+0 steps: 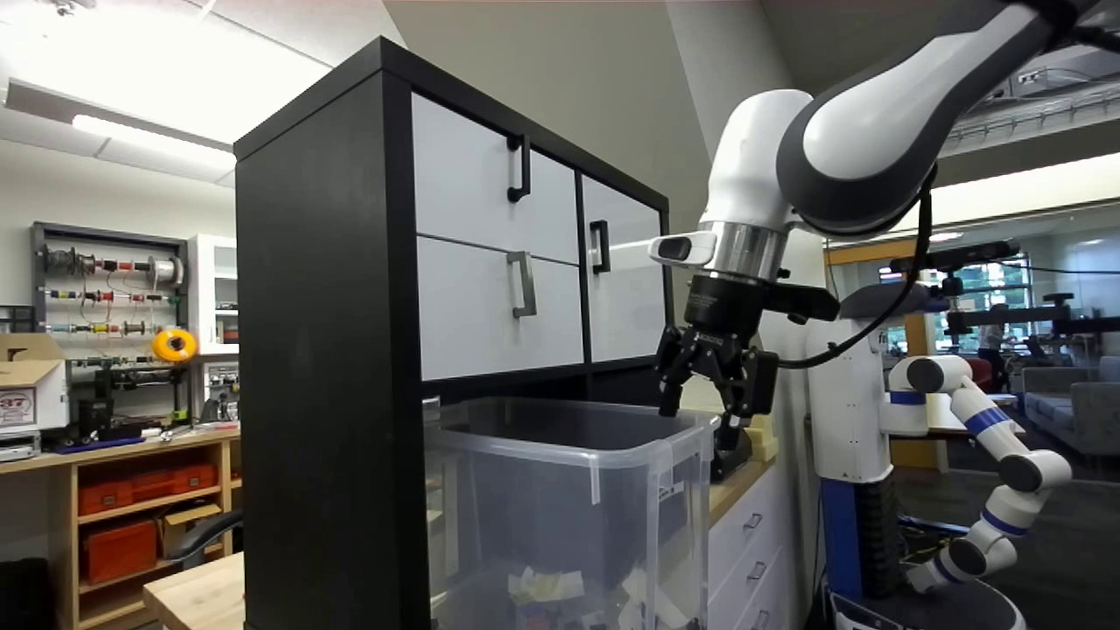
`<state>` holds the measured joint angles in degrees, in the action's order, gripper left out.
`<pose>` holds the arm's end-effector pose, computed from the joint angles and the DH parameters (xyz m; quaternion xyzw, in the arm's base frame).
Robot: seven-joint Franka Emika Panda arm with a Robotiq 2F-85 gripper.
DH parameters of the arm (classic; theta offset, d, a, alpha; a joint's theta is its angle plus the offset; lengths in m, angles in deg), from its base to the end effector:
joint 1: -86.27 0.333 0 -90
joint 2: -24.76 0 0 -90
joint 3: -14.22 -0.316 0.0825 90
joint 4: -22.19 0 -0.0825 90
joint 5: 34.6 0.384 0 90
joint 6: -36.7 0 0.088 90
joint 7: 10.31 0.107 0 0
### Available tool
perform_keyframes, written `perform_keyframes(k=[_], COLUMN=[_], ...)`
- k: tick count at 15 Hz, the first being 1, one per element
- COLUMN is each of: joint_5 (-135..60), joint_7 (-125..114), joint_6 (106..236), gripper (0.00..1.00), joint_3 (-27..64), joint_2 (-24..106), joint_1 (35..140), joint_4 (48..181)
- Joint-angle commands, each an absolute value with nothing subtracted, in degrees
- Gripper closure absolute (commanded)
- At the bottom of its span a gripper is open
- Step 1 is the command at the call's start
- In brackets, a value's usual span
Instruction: Partially pull out the box from the shelf
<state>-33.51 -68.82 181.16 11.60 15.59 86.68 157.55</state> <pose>0.5061 0.0270 0.4238 0.8516 0.4995 0.1419 0.0712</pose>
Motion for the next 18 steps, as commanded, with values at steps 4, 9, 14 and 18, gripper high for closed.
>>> perform_keyframes(k=[4, 9, 14, 18], joint_5=[-36.02, -35.21, -35.15, -35.15], joint_7=[-48.65, -36.02, -40.38, -40.39], joint_6=[157.16, 148.45, 151.33, 151.34], gripper=[0.0, 0.0, 0.0, 0.0], joint_3=[11.08, 11.15, 11.75, 11.77], joint_2=[15.6, 16.72, 16.05, 16.11], joint_1=[88.47, 88.86, 89.42, 89.41], joint_4=[146.52, 141.2, 143.39, 143.39])
